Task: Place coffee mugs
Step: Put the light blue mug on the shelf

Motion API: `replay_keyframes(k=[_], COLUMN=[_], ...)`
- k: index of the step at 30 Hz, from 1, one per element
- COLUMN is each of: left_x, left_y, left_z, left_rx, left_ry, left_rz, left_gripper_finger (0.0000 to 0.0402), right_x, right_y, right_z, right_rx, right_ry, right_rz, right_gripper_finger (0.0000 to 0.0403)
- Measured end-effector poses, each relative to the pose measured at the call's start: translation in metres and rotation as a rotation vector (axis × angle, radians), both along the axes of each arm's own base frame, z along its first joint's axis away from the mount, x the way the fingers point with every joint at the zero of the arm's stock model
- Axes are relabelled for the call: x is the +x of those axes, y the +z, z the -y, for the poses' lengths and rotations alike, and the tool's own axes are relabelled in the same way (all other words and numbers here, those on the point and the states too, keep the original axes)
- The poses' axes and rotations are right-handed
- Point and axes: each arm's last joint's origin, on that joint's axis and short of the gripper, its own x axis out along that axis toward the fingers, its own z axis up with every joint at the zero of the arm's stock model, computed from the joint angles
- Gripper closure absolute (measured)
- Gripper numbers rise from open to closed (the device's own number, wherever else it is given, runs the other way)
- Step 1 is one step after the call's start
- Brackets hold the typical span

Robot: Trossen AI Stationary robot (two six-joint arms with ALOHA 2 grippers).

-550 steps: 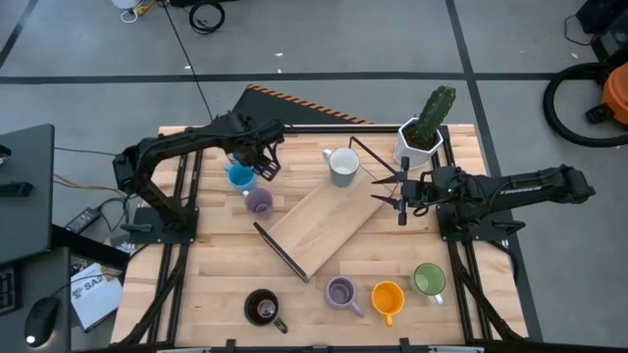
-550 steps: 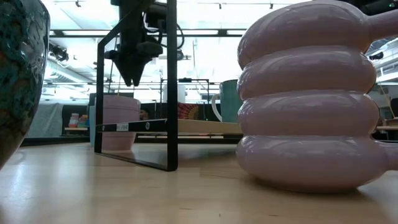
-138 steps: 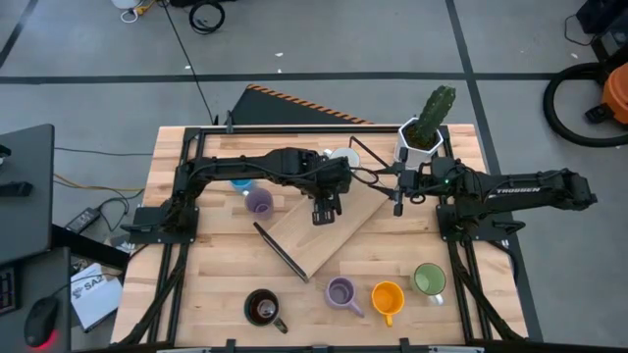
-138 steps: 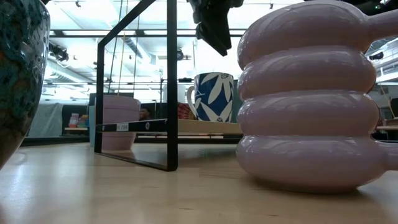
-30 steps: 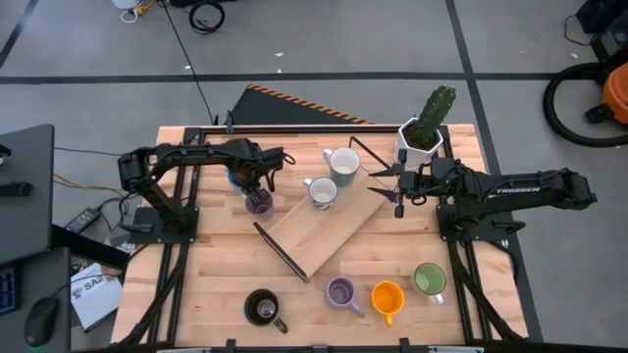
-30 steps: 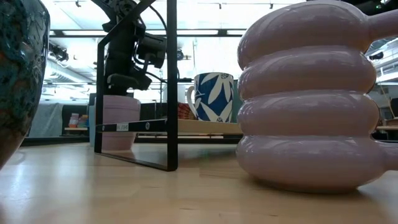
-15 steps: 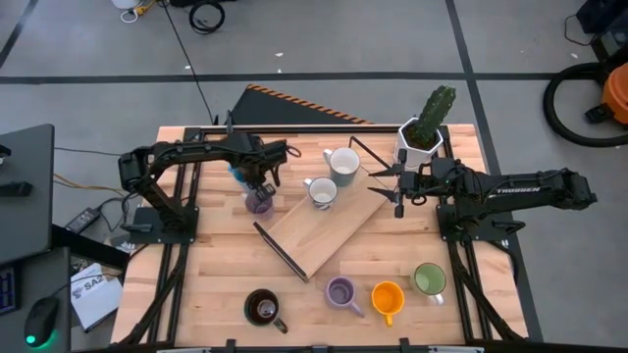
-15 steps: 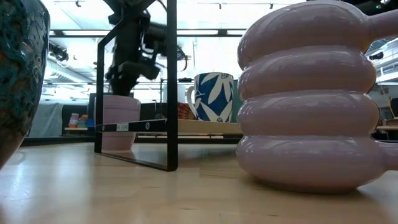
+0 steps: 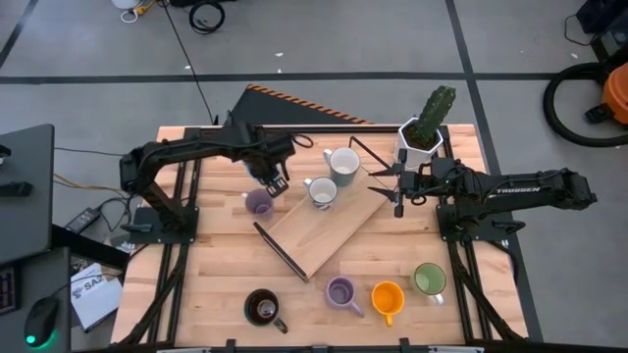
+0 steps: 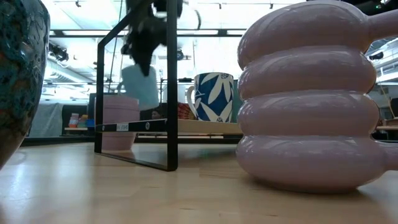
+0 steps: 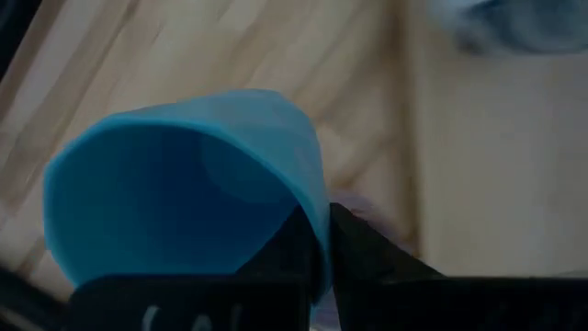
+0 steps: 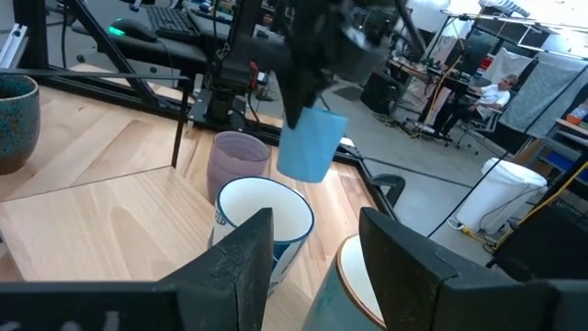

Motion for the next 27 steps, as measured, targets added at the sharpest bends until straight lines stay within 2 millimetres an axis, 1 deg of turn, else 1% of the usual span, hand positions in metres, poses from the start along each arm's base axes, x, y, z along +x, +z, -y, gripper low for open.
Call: replay_keyframes(k=[5,9,11,15,17,22,27], left_x=[0.014,0.033,0.042,0.057,0.061,0.081,0.094], left_y=[0.023,0.034,0.034,0.029,0.026,0.01,-0.01], left_z=[0.03,0.057,0.072,0.097,0.105,0.119,0.123], left_rx=[0.01,0.01,-0.013,-0.04,-0.046,-0.072,-0.113], left_ry=[-0.047,-0.098,-0.132,-0.162,-0.16,-0.188,-0.212], left_rz=[0.091,0.137,0.136,0.11,0.076,0.066,-0.015], left_gripper_finger=[0.0379,0.0379,0.0379,0.0379,0.0379,0.0378,0.0377], right_x=[0.0,0.0,0.0,0.0,0.0,0.0,0.0], right_y=[0.0,0.001,0.001,0.001,0.001,0.003,0.004], right_z=[0.0,0.0,0.0,0.0,0.0,0.0,0.0], right_rx=[0.0,-0.006,-0.012,-0.017,-0.021,-0.03,-0.038], right_ry=[0.0,-0.001,-0.002,-0.004,-0.003,-0.002,-0.001], right_rz=[0.001,0.008,0.007,0.006,0.007,0.028,0.033], right_gripper_finger=[0.0234,0.0234,0.0234,0.0234,0.0234,0.0234,0.0234])
